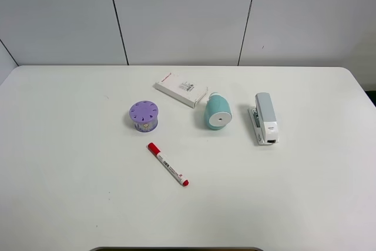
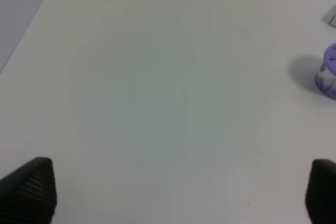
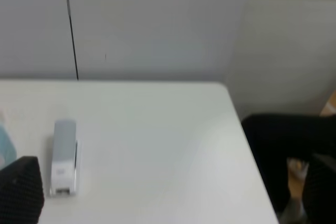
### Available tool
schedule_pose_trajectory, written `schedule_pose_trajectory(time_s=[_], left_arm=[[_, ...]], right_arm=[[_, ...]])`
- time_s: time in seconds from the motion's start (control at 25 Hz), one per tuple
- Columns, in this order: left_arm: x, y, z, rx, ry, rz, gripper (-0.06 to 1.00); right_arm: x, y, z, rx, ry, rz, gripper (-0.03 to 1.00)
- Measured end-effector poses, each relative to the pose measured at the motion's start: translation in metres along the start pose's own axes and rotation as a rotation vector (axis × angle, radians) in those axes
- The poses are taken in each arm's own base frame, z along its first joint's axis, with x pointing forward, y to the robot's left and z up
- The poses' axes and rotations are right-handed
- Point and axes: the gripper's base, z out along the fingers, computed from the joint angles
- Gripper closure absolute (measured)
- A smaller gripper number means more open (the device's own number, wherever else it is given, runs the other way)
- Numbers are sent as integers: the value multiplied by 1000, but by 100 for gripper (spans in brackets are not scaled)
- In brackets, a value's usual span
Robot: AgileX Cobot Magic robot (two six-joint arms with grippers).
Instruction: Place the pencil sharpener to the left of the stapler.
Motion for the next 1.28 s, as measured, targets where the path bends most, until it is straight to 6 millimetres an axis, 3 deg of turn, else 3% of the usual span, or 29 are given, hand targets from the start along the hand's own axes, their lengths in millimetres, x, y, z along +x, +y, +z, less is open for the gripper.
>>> schedule_pose_trajectory(time_s=[0.24,0.56,0.92,1.28], left_arm=[[0,0,0,0,0,0,-1],[0,0,0,0,0,0,-1],[0,0,0,0,0,0,-1],[0,0,0,0,0,0,-1]], right_arm=[[48,14,37,-57,160,15,-2],[93,25,55,-104,184,35,-2],[104,30,73,-132,171,32,-2],[104,32,75,-153,161,30,-2]])
